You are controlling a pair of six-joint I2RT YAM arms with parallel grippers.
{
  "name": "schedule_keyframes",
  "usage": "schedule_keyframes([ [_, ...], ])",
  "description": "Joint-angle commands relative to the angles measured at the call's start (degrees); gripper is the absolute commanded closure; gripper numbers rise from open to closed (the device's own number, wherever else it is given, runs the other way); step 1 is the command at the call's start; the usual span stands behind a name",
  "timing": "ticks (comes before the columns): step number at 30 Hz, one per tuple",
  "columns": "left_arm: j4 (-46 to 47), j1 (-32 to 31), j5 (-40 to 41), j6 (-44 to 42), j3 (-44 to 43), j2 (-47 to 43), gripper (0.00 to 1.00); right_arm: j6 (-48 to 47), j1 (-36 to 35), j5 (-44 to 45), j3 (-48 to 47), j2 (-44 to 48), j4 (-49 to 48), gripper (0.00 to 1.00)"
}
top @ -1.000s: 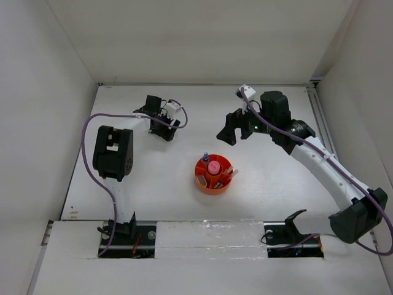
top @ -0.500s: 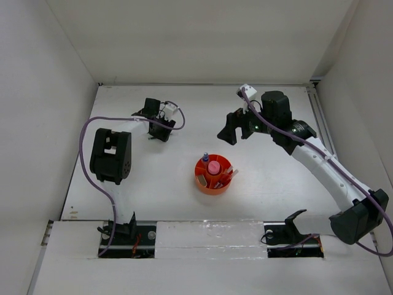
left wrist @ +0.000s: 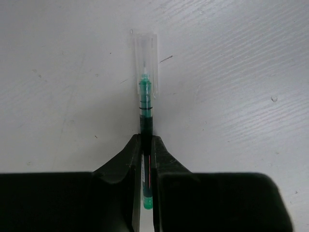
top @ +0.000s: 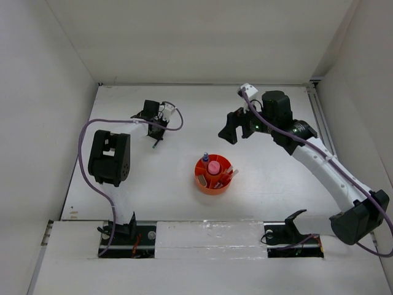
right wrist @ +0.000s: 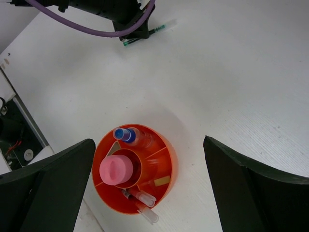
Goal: Sort the stationery into containers
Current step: Pick up the pen from the center of the board.
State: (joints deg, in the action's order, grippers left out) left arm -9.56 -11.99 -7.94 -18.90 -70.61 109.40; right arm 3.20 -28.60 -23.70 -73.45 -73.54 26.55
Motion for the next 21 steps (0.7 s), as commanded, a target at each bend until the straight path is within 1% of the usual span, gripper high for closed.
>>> schedule_keyframes([
  [1,1.6,0.0,-0.3,2.9,-0.2,-3.1,1.0,-0.9,-0.4,1.4,-2.7,1.7,-1.0,0.0],
  [2,1.6,-0.5,-0.8,6.0,-1.2,-2.4,1.0,-0.9,-0.4,1.4,-2.7,1.7,-1.0,0.0],
  [4,-0.8,-1.1,-2.8,9.3,-4.8,-0.7,1.0,-1.4,-0.4,1.9,-3.7,1.2,-0.4,0.0],
  [5,-2.6,-1.1,-2.8,11.1,-10.4,0.7,1.0,-1.4,-0.4,2.5,-4.2,0.5,-0.4,0.0],
  [6,-7.4,-1.7,-3.9,13.3,-13.3,3.9,1.0,-1.4,-0.4,2.5,-5.5,0.0,0.1,0.0],
  [8,-8.6,-2.4,-4.6,14.4,-16.7,5.1,1.0,-1.4,-0.4,2.5,-7.0,-1.8,0.6,0.0],
  [10,-5.8,-2.9,-4.1,15.6,-14.4,2.3,1.0,-1.4,-0.4,1.9,-9.1,-3.5,1.2,0.0],
  [11,-4.9,-3.0,-2.6,15.6,-13.3,0.9,1.0,-1.4,-0.4,1.2,-9.8,-3.5,1.2,0.0],
  [14,-2.5,-3.0,-2.6,17.0,-9.7,-4.2,1.0,-0.9,-0.4,1.2,-12.8,-6.0,1.8,0.0],
  [17,-1.9,-3.0,-5.3,18.4,-9.2,-8.6,1.0,-0.3,-0.4,0.7,-16.9,-8.4,2.3,0.0],
  [19,-1.3,-3.0,-8.8,20.5,-9.7,-10.5,1.0,2.1,-0.4,0.7,-18.9,-9.4,2.3,0.01],
  [21,0.0,-3.0,-11.7,22.2,-9.7,-13.4,1.0,6.3,1.6,-0.8,-20.5,-10.3,1.7,0.01],
])
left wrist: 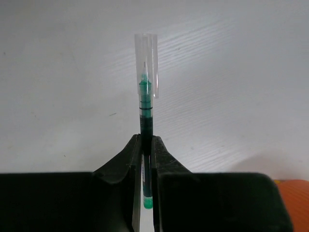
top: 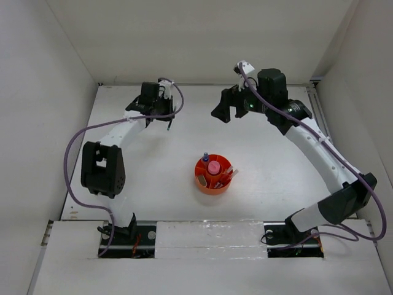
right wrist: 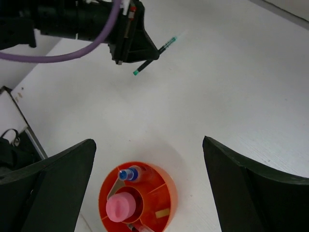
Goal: Sort the stationery into containers
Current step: Pick up the pen from the center of the board, then place the pen in the storage box.
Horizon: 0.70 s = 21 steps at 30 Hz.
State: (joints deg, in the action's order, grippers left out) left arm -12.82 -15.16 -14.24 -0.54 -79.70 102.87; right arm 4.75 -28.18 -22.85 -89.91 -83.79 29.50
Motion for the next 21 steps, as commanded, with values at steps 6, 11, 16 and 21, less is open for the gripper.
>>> schedule_keyframes([
  [6,8.7,0.2,-12.3,11.7,0.9,-14.2,1.0,12.5,3.9,-8.0,-3.0,-3.7,-14.0,0.04],
  [11,13.1,-4.4,-12.3,14.2,2.2,-19.1,1.0,20.9,3.9,-9.6,-4.2,-7.5,-22.5,0.06],
  [16,15.3,-8.0,-12.4,15.6,2.2,-22.4,1.0,22.7,2.9,-7.9,-8.9,-12.1,-22.5,0.07],
  [21,16.1,-8.0,-14.1,16.1,3.5,-24.8,1.0,25.4,2.3,-5.6,-8.4,-12.8,-26.1,0.08],
])
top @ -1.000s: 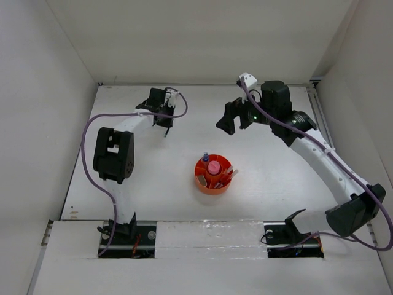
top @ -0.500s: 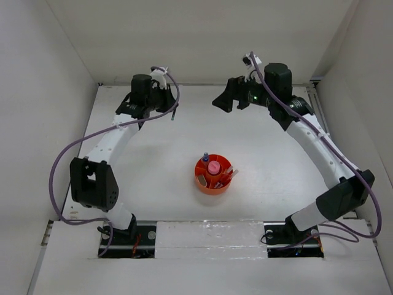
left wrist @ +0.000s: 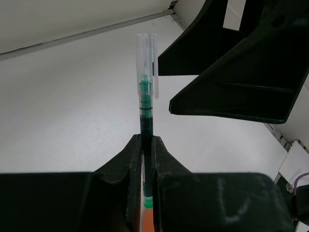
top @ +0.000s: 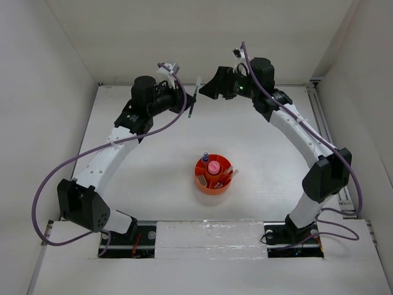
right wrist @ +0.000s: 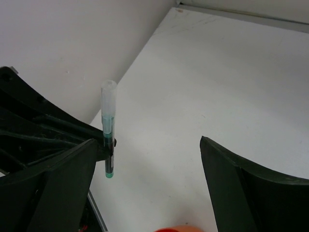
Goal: Sort the stationery into containers
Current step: Place the pen in the storage box.
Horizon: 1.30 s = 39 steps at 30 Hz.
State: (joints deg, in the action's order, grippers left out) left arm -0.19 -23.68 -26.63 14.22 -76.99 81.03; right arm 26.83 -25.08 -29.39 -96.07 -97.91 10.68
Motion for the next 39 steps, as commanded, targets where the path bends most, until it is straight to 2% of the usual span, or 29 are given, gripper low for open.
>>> schedule_keyframes([
  [1,3.4,0.6,-1.7,0.8,1.3,-3.7,1.0,4.1,-0.8,0.2,-2.2,0.7,-9.7,0.08],
  [10,2.7,0.6,-2.2,0.2,2.5,-4.8,1.0,7.9,-3.6,-3.3,-4.1,-4.2,-14.5,0.12],
  [14,2.7,0.6,-2.2,0.2,2.5,-4.8,1.0,9.7,-4.2,-4.4,-4.1,-5.4,-16.2,0.21],
  [15,2.7,0.6,-2.2,0.2,2.5,-4.8,1.0,9.7,-4.2,-4.5,-4.6,-5.5,-16.2,0.29],
  [17,2.7,0.6,-2.2,0.2,2.5,-4.8,1.0,9.7,-4.7,-4.5,-4.7,-5.5,-16.2,0.36],
  [21,2.1,0.6,-1.7,-0.9,2.0,-4.8,1.0,10.3,-5.8,-5.1,-4.1,-5.5,-17.5,0.58],
  [22,2.1,0.6,-1.7,-1.4,2.0,-4.8,1.0,10.3,-5.8,-5.1,-4.1,-5.5,-18.1,0.74],
  [25,0.7,0.6,-0.4,-1.9,1.5,-4.8,1.0,10.8,-6.3,-5.1,-4.1,-5.5,-18.1,1.0],
  [29,-2.4,0.6,-0.3,-3.1,0.3,-4.3,0.99,10.8,-6.3,-4.3,-4.1,-4.8,-18.1,1.0],
  [30,-3.1,0.6,-0.3,-3.1,-0.6,-3.7,0.93,10.8,-6.3,-3.3,-3.3,-4.2,-18.1,1.0],
  [32,-4.2,0.6,-0.9,-3.8,-1.4,-3.2,0.5,10.8,-6.3,-1.7,-1.7,-2.7,-18.1,1.0],
  [33,-5.0,0.6,-0.9,-4.5,-1.4,-3.2,0.33,10.8,-6.3,-0.4,-1.1,-2.7,-18.6,1.0],
  [34,-5.0,0.6,-0.9,-4.5,-1.4,-3.2,0.01,10.8,-6.3,0.2,-0.4,-1.9,-18.6,1.0],
  [39,-6.7,0.6,2.6,-5.1,-0.3,-6.3,0.0,10.8,-4.0,4.6,2.7,2.5,-18.6,1.0],
])
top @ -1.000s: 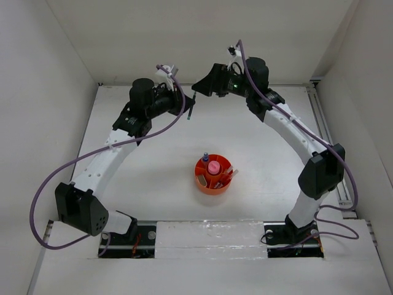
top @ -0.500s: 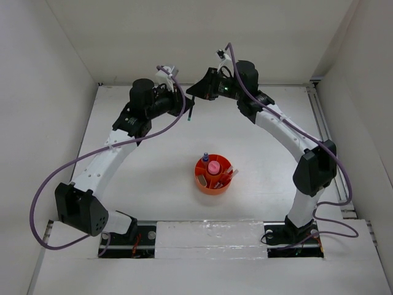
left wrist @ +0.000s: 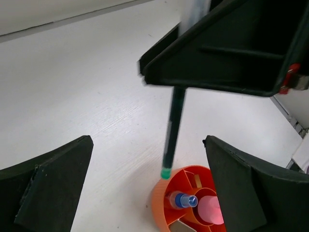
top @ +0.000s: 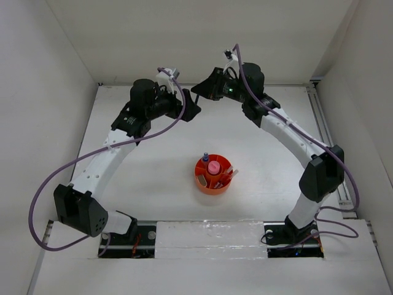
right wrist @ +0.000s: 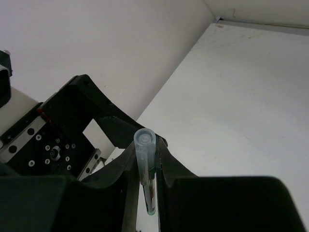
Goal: Sort the stationery into containers
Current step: Place the pen in the storage box.
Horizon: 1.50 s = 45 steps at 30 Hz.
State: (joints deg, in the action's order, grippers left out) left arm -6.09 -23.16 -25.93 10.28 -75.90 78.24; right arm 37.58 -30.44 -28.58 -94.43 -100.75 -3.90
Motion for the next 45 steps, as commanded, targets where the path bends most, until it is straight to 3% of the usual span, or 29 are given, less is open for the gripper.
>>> schedule_keyframes([
  [1,-0.8,0.0,2.9,-1.1,-0.8,-4.1,0.0,0.0,2.0,5.6,2.1,6.2,-4.0,1.0],
  [6,-3.4,0.0,16.0,2.1,-0.8,-4.7,0.0,-1.8,5.7,11.4,11.2,15.5,-4.0,1.0],
  [11,-7.0,0.0,35.2,9.0,-4.9,-2.0,0.0,-8.4,5.1,21.9,20.3,27.1,-4.0,1.0],
  [13,-9.9,0.0,38.5,13.5,-6.9,0.7,0.0,-9.9,3.6,24.6,25.1,32.5,-4.0,1.0],
  [18,-12.0,1.7,34.7,20.9,-10.4,3.5,0.0,-11.2,-0.6,33.3,38.1,44.8,-7.3,1.0],
  [22,-13.8,1.7,35.3,24.3,-10.4,3.5,0.0,-9.7,-6.2,45.8,45.2,54.1,-5.5,1.0],
  [27,-12.4,1.7,33.0,24.9,-6.2,3.5,0.0,-8.5,-14.5,54.8,47.7,57.4,2.1,1.0],
  [36,-11.8,1.7,30.7,24.9,-2.6,1.3,0.0,-1.6,-29.5,69.7,55.9,61.2,2.8,1.0],
  [45,-10.6,1.7,29.1,24.3,0.3,-2.0,0.0,6.7,-32.7,76.1,59.7,59.0,6.5,1.0],
])
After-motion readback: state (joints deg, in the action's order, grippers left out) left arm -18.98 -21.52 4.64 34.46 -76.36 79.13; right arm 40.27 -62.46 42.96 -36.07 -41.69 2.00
